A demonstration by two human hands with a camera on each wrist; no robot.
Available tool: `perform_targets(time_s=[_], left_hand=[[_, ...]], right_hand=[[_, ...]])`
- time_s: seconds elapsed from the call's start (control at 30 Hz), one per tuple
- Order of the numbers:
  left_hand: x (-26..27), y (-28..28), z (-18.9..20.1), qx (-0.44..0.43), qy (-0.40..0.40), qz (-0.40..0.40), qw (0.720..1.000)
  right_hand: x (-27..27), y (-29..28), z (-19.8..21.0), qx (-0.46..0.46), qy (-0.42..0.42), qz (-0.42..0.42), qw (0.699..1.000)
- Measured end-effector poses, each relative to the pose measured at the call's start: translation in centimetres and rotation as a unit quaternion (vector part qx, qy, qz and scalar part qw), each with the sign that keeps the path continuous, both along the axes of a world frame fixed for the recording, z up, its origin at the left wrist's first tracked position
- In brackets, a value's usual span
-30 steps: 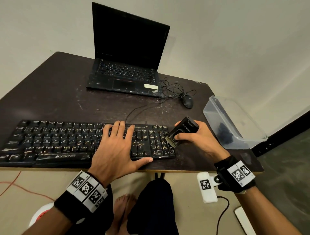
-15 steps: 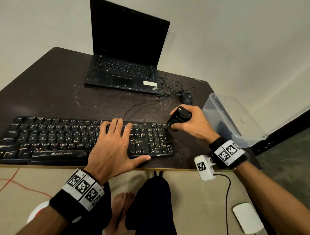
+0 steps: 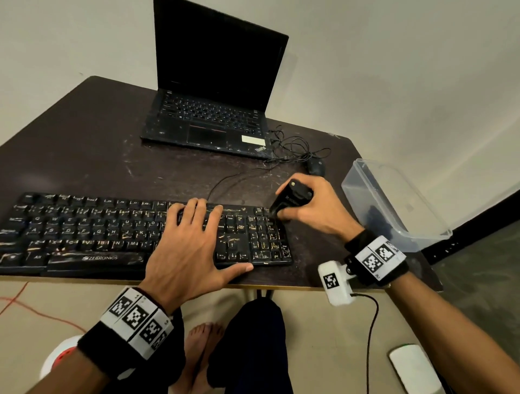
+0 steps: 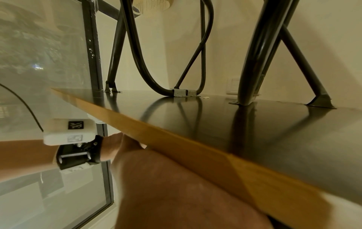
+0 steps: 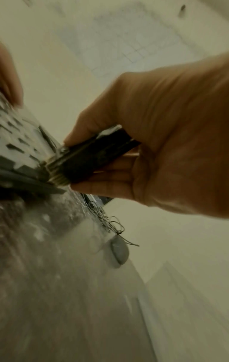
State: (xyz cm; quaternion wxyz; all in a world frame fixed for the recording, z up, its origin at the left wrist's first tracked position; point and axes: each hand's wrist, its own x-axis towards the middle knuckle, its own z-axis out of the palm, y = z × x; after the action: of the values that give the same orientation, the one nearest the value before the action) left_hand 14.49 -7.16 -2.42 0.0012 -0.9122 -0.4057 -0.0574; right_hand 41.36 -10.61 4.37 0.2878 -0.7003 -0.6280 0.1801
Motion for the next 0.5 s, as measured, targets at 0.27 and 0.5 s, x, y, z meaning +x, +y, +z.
perform_targets(time_s=[0.27,0.5], left_hand=[[-0.11,0.01,0.15,-0.004,-0.001,0.004,1.000],[-0.11,-0.01,0.08,-0.012,-0.002,0.001,1.000]], right_hand=[[-0.06,0.05,-0.13,-0.005,0.009,-0.010,1.000],[0.27,0.86,-0.64,0.010,0.037,-0.052,0.998]])
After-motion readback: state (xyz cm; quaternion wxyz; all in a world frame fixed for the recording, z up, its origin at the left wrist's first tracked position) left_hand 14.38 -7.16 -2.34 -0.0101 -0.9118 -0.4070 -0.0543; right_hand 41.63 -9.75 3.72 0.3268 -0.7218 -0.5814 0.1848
